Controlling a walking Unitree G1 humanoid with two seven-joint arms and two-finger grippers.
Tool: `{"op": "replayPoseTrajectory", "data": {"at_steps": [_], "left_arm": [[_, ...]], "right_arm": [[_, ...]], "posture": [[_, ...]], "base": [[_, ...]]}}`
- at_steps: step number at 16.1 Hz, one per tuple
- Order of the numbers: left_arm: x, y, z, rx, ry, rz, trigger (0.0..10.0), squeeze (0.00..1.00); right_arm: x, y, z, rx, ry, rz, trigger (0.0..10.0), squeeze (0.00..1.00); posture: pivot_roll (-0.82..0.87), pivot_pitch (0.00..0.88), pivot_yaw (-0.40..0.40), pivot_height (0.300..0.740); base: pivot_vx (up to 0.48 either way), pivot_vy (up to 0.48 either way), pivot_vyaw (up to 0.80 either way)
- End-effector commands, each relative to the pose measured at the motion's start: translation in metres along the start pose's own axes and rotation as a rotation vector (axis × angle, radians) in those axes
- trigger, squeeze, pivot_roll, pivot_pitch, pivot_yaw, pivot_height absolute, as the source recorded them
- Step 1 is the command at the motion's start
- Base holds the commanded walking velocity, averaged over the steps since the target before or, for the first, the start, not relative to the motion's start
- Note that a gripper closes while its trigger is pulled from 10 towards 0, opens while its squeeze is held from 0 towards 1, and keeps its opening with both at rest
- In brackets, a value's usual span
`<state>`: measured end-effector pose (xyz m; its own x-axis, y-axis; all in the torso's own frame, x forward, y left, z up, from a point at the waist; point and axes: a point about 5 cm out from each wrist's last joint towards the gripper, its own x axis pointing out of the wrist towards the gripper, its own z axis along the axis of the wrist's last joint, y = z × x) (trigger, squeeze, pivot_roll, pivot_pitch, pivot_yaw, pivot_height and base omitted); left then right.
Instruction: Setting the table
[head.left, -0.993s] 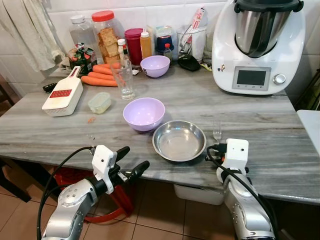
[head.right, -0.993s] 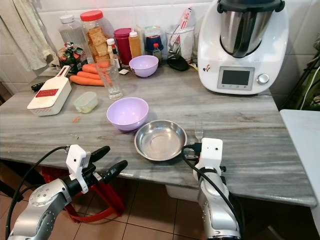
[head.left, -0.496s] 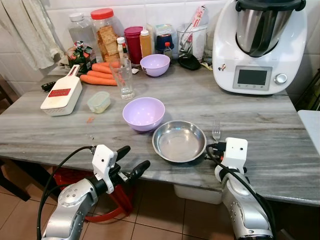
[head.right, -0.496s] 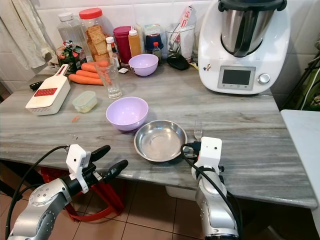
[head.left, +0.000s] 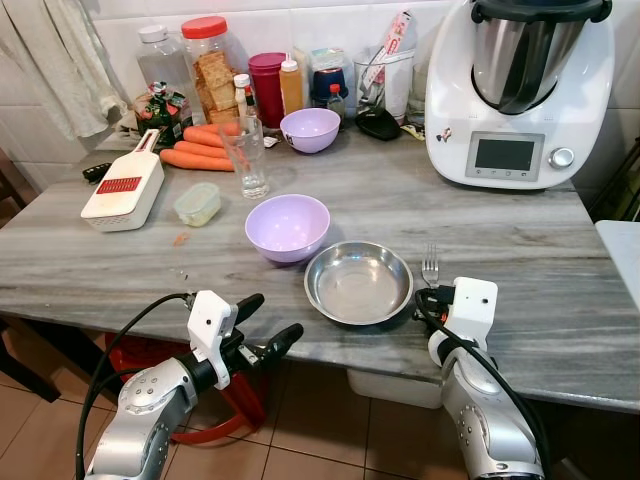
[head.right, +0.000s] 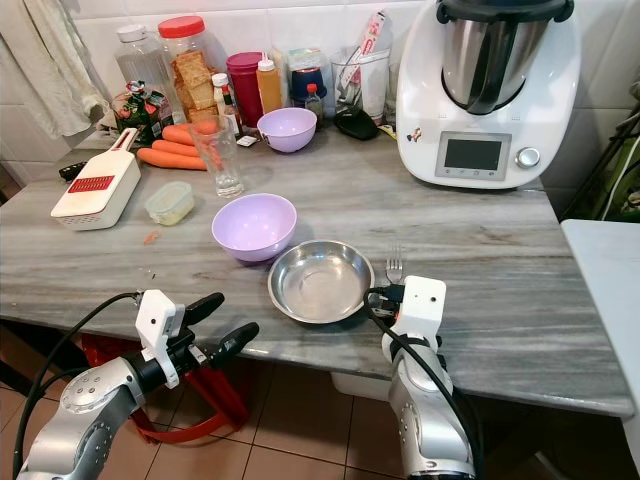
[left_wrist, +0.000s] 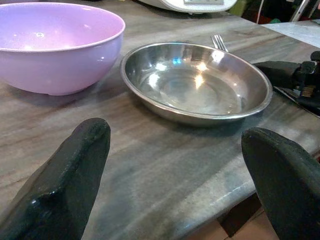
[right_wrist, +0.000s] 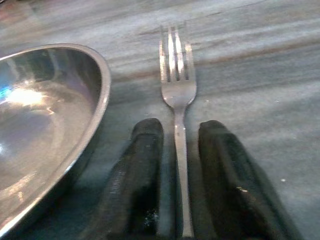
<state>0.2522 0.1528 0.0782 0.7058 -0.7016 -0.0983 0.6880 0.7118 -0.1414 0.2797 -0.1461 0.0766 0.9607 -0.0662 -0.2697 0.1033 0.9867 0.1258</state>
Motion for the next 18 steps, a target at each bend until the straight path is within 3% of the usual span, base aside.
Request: {"op": "replayPoseTrajectory", "data": {"at_steps": [1,6,10,13,14,18], "left_arm": [[0.0,0.0,0.003,0.005,-0.003,-0.022,10.0,0.0],[0.001,0.0,0.005,0.007,-0.017,-0.022,10.0,0.0],[0.001,0.009,0.012,0.031,-0.066,0.087,10.0,0.0],[0.002,0.016,0.017,0.039,-0.096,0.149,10.0,0.0],[0.003,0.017,0.022,0.041,-0.115,0.164,10.0,0.0],[0.005,0.015,0.023,0.037,-0.137,0.221,10.0,0.0]], "right_arm": [[-0.001,-0.003,-0.006,0.018,0.043,-0.025,10.0,1.0],[-0.007,-0.004,0.006,0.038,0.005,-0.035,10.0,1.0],[-0.013,-0.002,0.019,0.063,-0.043,-0.048,10.0,1.0],[-0.016,0.0,0.034,0.102,-0.141,-0.03,10.0,1.0],[-0.019,-0.001,0.048,0.113,-0.232,-0.018,10.0,1.0],[-0.026,-0.021,0.053,-0.028,-0.303,-0.106,10.0,1.0]], "posture": [[-0.07,0.0,0.087,0.74],[-0.07,0.0,0.087,0.74],[-0.07,0.0,0.09,0.74],[-0.07,0.0,0.09,0.74],[-0.07,0.0,0.088,0.74],[-0.07,0.0,0.085,0.74]], "base": [[0.0,0.0,0.0],[0.0,0.0,0.0],[0.0,0.0,0.0],[0.0,0.0,0.0],[0.0,0.0,0.0],[0.0,0.0,0.0]]}}
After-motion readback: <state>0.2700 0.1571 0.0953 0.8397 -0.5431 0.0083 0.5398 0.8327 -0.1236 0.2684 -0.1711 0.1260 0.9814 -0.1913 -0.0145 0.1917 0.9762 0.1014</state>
